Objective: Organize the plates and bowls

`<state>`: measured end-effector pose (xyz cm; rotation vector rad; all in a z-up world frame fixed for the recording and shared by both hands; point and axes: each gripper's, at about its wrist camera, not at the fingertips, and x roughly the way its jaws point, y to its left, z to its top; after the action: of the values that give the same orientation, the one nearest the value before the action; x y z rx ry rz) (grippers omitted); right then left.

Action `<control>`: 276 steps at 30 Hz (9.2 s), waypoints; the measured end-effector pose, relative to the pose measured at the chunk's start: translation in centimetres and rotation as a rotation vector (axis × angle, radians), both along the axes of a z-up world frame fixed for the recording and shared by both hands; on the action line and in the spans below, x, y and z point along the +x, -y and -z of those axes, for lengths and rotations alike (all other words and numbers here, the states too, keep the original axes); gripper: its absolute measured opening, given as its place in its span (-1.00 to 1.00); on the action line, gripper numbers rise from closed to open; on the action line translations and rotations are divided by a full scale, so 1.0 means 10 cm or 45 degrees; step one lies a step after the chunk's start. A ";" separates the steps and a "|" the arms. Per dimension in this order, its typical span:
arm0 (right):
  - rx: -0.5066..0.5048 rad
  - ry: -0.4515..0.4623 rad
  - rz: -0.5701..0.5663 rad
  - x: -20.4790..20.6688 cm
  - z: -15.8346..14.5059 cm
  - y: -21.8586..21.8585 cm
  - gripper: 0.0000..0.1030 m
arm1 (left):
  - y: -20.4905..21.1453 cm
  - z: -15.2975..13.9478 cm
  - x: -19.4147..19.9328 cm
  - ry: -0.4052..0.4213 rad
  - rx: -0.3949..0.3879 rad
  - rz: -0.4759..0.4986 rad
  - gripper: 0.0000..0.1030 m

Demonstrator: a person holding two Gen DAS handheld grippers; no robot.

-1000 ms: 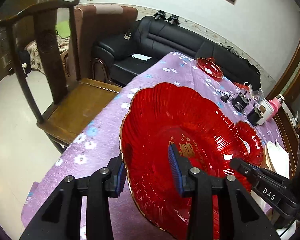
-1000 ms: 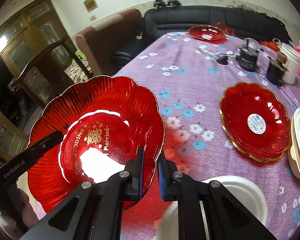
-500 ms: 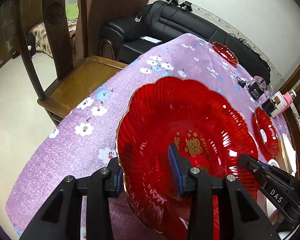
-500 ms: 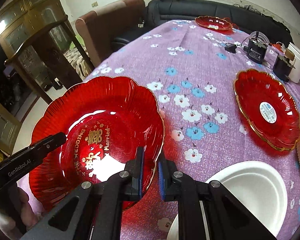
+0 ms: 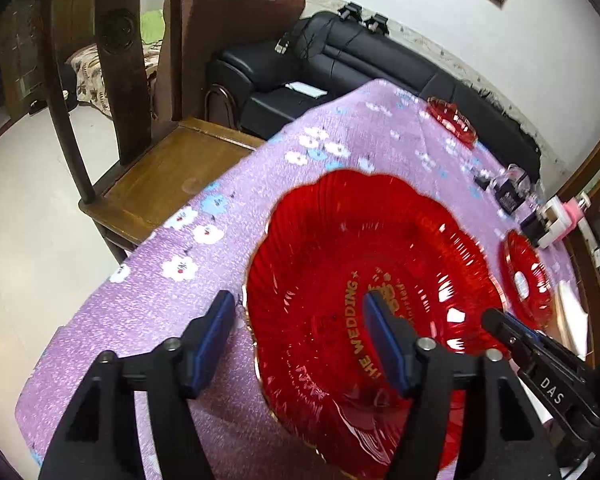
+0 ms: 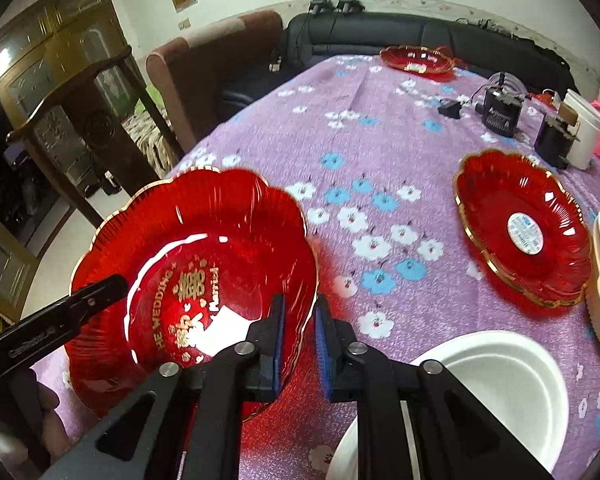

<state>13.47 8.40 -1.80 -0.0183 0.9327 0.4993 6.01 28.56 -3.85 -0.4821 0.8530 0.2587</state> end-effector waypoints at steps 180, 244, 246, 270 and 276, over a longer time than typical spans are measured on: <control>0.222 -0.169 -0.015 -0.23 -0.20 -0.14 -0.75 | 0.44 -0.27 0.08 -0.052 0.146 0.124 -0.17; 0.138 0.357 0.402 -0.98 -0.64 1.73 0.66 | 1.97 -0.93 -0.75 0.226 0.262 0.314 0.59; 0.132 0.331 0.408 -0.95 -0.57 1.79 0.66 | 2.02 -0.91 -0.71 0.215 0.259 0.327 0.59; 0.232 0.031 0.537 -0.47 0.10 2.29 0.66 | 2.03 -0.65 -0.02 0.091 0.140 0.393 0.60; 0.395 -0.084 0.599 -0.22 0.23 2.39 0.65 | 1.96 -0.76 0.44 0.107 0.095 0.382 0.59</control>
<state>11.29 -15.54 -4.13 0.4906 0.8800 0.2018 10.43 8.96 3.76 -0.2881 0.8188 -0.0053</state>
